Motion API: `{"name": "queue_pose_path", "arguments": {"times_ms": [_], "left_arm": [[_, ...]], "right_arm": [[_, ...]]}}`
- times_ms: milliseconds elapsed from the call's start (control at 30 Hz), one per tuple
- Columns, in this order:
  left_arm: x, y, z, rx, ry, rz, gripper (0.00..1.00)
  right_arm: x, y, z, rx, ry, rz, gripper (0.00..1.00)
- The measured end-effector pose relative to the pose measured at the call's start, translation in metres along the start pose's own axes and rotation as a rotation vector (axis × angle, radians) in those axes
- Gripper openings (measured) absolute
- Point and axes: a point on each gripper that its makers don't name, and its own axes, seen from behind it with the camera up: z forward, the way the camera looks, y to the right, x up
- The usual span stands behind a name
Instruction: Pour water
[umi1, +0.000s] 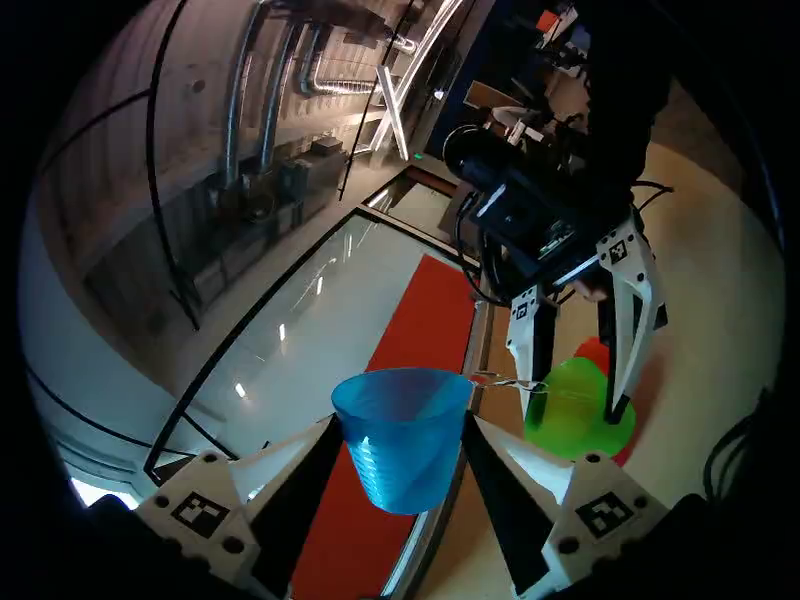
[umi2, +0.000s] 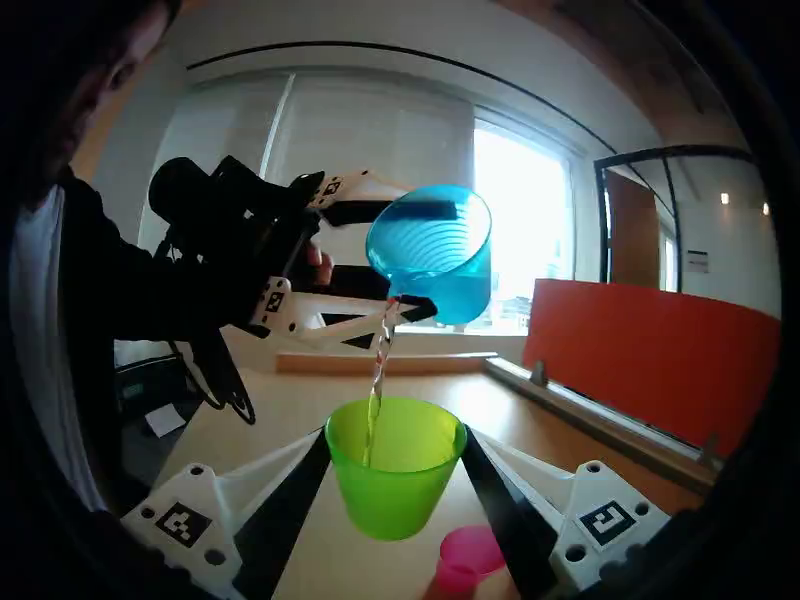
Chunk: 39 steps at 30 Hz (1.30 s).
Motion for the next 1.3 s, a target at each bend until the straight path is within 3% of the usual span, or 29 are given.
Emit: {"name": "queue_pose_path", "arguments": {"times_ms": [1300], "left_arm": [[-0.0043, -0.0087, -0.0001, 0.025, -0.008, 0.037, 0.83]], "right_arm": [[0.0069, -0.0004, -0.0020, 0.002, 0.012, -0.007, 0.93]]}}
